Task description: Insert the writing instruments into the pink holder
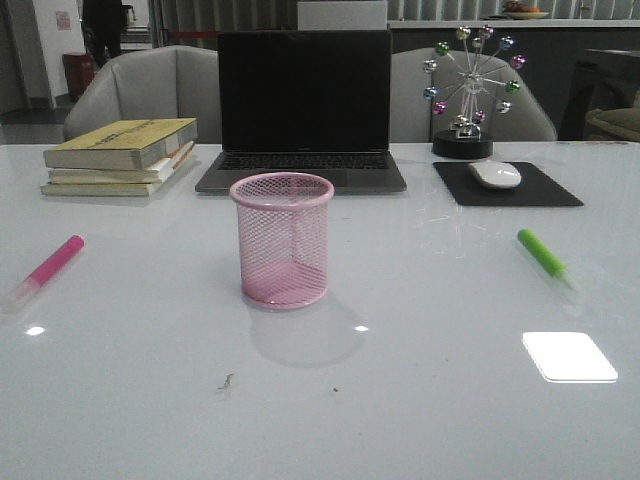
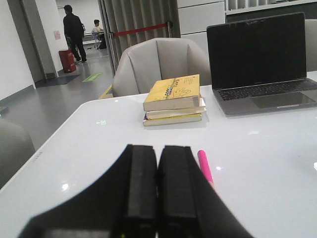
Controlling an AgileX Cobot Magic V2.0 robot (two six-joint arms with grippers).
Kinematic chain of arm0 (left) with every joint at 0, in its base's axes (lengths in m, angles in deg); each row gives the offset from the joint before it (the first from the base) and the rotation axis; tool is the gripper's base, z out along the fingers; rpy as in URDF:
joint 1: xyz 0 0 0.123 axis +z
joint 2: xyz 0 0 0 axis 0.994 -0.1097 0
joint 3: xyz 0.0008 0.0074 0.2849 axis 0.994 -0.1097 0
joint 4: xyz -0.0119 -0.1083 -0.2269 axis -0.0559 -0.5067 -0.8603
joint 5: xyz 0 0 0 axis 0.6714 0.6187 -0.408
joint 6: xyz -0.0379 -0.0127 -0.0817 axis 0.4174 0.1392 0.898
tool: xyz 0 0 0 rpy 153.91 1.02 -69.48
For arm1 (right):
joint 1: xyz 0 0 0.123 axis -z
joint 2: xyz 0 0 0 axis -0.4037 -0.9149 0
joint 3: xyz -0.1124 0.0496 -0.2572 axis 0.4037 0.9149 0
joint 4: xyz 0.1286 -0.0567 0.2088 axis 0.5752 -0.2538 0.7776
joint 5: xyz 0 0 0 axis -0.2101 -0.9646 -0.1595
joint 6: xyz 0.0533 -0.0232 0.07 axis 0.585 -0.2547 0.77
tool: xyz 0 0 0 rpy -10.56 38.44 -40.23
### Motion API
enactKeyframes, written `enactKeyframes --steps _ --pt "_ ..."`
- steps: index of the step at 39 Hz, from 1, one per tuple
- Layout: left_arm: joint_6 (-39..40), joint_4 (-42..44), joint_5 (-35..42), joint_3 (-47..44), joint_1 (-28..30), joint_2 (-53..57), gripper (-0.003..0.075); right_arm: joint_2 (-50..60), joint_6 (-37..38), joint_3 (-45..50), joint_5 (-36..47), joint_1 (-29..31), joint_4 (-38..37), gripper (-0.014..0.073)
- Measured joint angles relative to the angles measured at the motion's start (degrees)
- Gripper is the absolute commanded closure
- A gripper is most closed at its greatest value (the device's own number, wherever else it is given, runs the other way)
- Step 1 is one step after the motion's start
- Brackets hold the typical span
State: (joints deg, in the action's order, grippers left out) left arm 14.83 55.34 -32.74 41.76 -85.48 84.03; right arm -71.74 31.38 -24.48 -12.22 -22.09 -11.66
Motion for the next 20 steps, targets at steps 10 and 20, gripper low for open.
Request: enactKeyframes --steps 10,20 --pt "0.0 0.0 0.0 0.0 0.0 0.0 0.0622 0.0 0.0 0.0 0.0 0.0 0.0 0.0545" --pt "0.0 -0.7 0.0 0.0 0.0 0.0 0.0621 0.0 0.0 0.0 0.0 0.0 0.0 0.0545"
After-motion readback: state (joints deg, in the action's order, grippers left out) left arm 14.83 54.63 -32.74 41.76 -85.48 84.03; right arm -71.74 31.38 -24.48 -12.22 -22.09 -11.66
